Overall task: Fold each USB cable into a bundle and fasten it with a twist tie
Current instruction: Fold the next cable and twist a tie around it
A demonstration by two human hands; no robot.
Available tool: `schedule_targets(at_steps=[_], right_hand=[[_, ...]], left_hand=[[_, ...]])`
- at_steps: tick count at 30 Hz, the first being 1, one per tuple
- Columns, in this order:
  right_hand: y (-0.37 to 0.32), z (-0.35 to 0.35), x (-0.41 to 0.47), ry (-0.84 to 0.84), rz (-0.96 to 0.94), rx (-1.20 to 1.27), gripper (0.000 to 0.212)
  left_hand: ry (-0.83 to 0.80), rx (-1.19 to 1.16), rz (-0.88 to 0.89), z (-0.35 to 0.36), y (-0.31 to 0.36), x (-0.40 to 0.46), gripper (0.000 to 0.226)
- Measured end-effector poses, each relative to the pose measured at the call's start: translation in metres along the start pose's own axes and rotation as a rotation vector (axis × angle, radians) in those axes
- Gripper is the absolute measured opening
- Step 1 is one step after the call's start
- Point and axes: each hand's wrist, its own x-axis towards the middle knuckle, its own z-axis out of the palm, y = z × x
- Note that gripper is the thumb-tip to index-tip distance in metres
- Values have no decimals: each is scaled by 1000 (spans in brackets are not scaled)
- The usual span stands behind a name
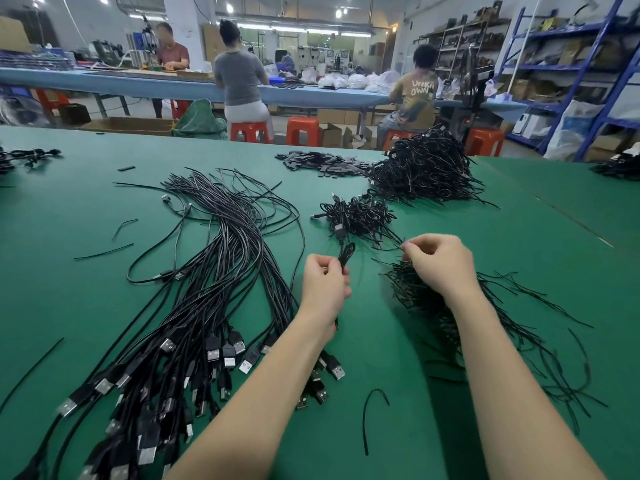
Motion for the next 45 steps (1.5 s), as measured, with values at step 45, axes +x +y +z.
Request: schedule_targets(at_steps=[45], right_hand=[[-27,44,-54,-122,-185,197,27]], left_hand=[[-19,251,186,1,-14,2,12]])
